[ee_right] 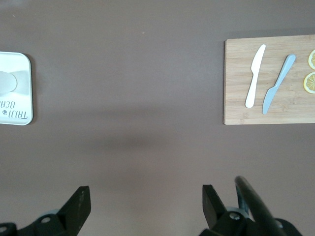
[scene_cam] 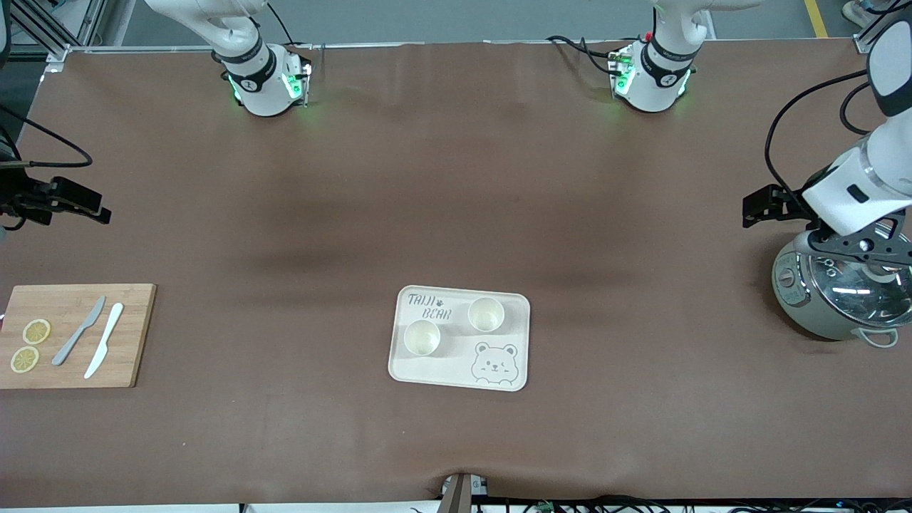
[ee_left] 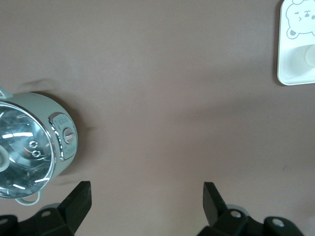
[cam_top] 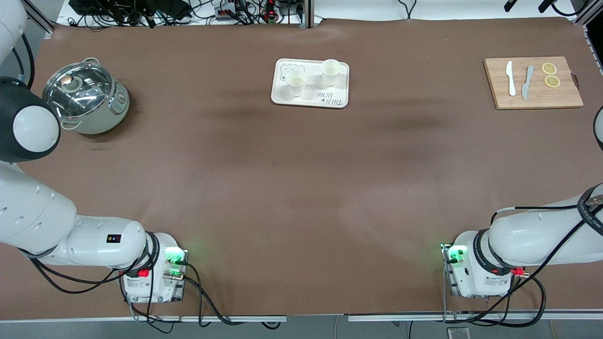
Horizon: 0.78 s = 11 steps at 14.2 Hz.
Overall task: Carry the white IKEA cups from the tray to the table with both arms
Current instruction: 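Move both grippers toward the two white cups on the tray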
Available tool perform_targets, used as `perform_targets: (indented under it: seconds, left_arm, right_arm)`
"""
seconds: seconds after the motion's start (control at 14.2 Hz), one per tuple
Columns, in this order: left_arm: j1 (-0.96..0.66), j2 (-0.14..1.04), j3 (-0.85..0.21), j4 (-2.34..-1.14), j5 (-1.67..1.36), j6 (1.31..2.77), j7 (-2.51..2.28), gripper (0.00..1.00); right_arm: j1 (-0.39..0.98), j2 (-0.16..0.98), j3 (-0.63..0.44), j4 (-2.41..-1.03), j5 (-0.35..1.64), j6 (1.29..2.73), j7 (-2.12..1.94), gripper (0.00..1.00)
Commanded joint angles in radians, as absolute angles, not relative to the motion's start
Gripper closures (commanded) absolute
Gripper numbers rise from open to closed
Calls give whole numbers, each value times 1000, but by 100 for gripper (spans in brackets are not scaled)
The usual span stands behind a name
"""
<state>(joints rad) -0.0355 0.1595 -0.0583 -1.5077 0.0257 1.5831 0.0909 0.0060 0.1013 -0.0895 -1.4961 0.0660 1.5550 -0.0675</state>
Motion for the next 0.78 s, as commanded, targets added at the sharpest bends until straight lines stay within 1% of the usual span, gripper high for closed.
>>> perform_targets:
  seconds: [0.0,0.14,0.28,0.49,0.7]
  left_arm:
    - [-26,190,-61,-1485,17,1580,95,0]
    - [-21,207,-60,-1485,12,1585,107,0]
    - [-72,238,-63,-1493,20,1658,97,0]
    - [-115,253,-75,-1496,-3,1664,45,0]
    - [-159,339,-100,-1482,-38,1715,-55,0]
  right_arm:
    - [17,117,-95,-1480,68,1546,-66,0]
    - [18,117,-94,-1482,67,1551,-64,0]
    - [15,118,-94,-1483,67,1554,-64,0]
    - [17,120,-94,-1485,69,1554,-64,0]
    - [31,120,-92,-1482,80,1552,-61,0]
